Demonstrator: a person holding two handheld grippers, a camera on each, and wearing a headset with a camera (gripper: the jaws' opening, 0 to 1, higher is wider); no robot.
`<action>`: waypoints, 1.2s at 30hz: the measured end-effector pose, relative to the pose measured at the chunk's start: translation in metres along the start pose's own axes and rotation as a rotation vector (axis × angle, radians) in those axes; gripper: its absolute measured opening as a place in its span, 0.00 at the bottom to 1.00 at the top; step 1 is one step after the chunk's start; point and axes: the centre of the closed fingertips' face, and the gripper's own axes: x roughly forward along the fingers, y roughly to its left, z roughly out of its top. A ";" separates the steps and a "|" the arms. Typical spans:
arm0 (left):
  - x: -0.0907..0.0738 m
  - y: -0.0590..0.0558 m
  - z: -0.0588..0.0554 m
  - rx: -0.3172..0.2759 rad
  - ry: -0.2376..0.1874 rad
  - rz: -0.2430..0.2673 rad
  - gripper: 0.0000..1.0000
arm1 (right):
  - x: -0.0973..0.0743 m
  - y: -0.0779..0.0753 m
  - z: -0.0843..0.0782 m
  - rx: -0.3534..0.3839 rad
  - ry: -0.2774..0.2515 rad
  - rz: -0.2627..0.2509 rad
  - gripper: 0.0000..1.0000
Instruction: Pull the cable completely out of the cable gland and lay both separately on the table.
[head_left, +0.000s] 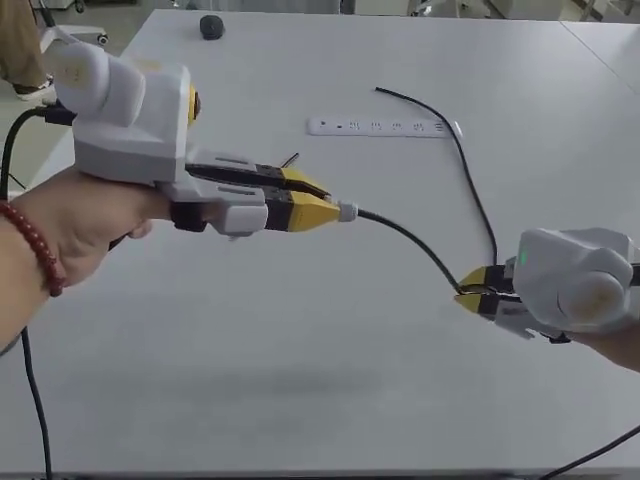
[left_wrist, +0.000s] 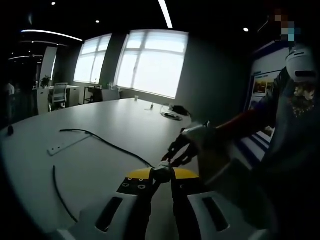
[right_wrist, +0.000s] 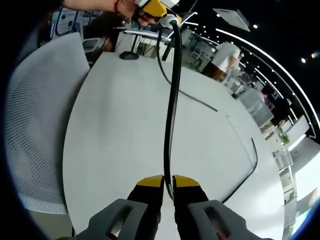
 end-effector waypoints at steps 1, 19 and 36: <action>0.000 0.000 -0.002 0.002 0.008 0.000 0.15 | -0.001 -0.002 0.005 -0.007 -0.022 -0.013 0.08; 0.001 0.005 -0.008 -0.011 0.019 0.016 0.15 | -0.045 -0.002 0.115 0.015 -0.336 -0.073 0.45; 0.003 0.007 -0.011 -0.013 0.027 0.013 0.15 | -0.066 -0.007 0.173 -0.070 -0.439 -0.114 0.67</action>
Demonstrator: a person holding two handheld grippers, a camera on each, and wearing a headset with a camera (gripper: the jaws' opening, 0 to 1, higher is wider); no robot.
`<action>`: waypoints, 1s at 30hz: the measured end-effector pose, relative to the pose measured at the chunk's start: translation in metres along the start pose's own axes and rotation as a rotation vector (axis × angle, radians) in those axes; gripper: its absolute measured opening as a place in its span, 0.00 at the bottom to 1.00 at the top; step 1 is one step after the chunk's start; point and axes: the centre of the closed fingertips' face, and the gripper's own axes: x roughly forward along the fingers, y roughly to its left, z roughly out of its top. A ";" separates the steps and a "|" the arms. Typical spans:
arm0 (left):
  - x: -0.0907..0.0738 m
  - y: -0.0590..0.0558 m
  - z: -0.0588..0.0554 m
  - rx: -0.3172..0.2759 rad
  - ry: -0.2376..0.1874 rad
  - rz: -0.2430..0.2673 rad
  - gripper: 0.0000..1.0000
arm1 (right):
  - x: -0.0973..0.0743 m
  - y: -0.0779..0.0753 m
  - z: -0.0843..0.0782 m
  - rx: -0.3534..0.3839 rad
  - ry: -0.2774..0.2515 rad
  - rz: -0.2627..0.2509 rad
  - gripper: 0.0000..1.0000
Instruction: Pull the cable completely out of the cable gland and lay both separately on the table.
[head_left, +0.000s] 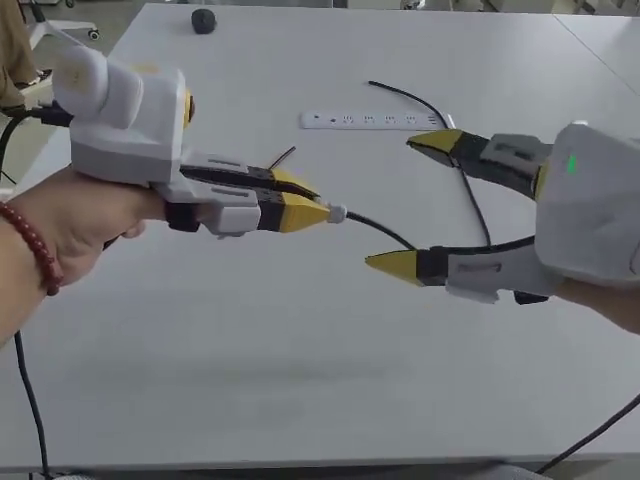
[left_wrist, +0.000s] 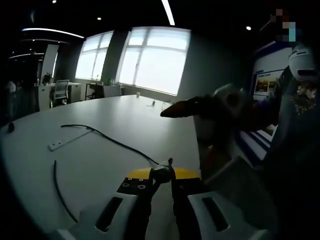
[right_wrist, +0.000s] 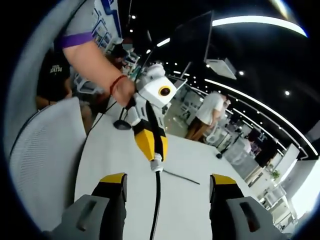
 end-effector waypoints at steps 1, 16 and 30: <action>0.000 -0.001 0.000 0.002 0.000 -0.002 0.15 | 0.001 0.001 0.004 -0.005 -0.019 0.008 0.67; 0.002 -0.004 0.001 0.015 0.002 -0.023 0.15 | 0.020 0.012 -0.009 -0.084 0.067 0.099 0.37; 0.004 -0.005 0.000 0.021 0.002 -0.034 0.15 | 0.026 0.017 -0.019 -0.123 0.138 0.152 0.05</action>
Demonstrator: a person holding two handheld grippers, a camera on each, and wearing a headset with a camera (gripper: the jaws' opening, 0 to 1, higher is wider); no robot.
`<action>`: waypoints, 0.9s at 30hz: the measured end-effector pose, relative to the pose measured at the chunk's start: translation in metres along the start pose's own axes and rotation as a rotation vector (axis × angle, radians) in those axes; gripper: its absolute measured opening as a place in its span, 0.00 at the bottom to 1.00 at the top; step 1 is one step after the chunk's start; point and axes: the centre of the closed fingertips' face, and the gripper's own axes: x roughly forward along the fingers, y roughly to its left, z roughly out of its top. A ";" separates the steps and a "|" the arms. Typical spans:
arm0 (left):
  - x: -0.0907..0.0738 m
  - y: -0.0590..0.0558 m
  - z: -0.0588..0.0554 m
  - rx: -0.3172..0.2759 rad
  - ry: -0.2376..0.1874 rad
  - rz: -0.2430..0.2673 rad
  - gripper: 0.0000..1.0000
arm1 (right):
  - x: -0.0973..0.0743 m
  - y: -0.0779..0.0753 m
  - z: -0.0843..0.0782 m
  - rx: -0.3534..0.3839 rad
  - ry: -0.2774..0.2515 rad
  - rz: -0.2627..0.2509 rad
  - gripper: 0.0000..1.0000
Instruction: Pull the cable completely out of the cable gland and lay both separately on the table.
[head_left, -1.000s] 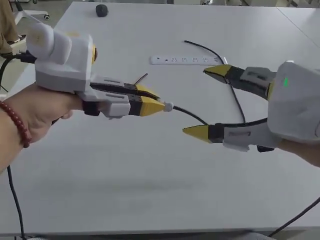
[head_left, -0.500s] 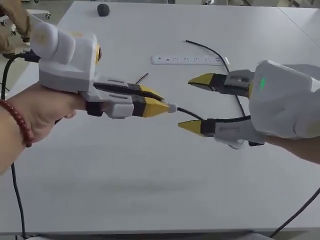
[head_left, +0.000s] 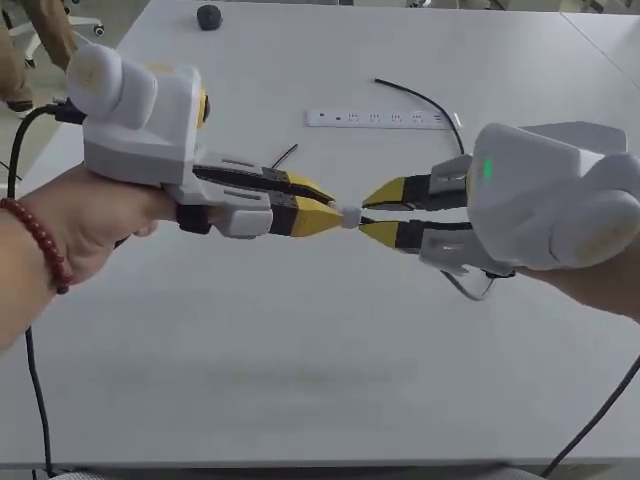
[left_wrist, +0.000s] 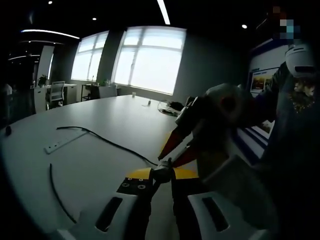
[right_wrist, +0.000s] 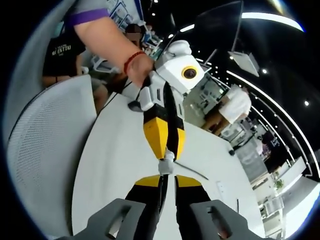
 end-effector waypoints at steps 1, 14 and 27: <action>0.000 0.000 0.000 0.001 0.001 0.002 0.15 | 0.000 0.000 0.000 -0.004 0.002 0.000 0.04; 0.001 -0.003 -0.009 0.042 0.043 -0.002 0.15 | 0.003 0.007 -0.005 -0.026 0.041 0.034 0.00; -0.001 0.003 -0.020 0.039 0.070 0.016 0.15 | 0.004 0.011 -0.024 -0.020 0.072 0.040 0.00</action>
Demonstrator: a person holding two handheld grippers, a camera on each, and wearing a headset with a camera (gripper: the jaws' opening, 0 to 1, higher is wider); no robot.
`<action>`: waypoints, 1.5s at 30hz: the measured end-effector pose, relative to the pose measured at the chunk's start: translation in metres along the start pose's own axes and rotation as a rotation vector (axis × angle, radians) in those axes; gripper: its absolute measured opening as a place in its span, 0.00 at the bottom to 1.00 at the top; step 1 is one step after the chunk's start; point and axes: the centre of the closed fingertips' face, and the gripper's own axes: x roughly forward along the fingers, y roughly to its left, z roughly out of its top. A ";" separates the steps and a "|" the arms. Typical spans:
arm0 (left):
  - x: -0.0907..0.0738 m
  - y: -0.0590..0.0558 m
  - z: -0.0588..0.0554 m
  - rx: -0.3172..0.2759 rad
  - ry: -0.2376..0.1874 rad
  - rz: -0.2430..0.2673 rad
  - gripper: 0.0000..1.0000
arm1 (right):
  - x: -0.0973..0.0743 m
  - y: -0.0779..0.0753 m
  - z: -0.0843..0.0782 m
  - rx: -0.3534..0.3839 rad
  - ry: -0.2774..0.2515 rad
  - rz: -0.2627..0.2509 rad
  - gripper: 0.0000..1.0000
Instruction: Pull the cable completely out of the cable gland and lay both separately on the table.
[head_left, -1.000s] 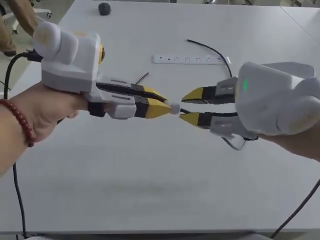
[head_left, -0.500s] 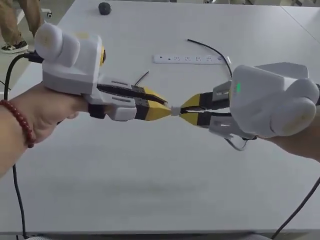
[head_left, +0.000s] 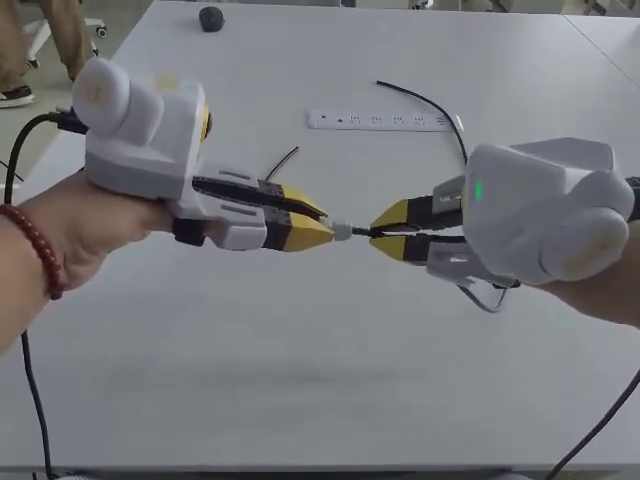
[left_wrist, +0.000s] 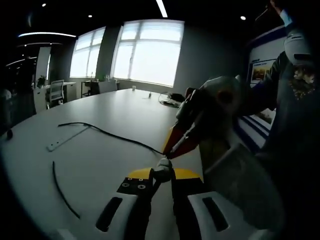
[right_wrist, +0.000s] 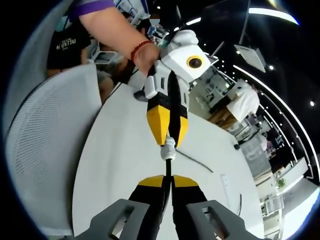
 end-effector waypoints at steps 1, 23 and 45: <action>0.000 0.000 -0.001 -0.006 0.002 -0.002 0.15 | 0.000 0.002 -0.002 0.010 0.003 0.006 0.00; -0.009 0.002 -0.011 -0.021 0.021 0.014 0.15 | -0.009 0.017 -0.082 0.107 0.138 0.015 0.00; -0.018 0.004 0.000 -0.029 -0.013 0.032 0.15 | -0.015 0.032 -0.145 0.222 0.262 0.018 0.00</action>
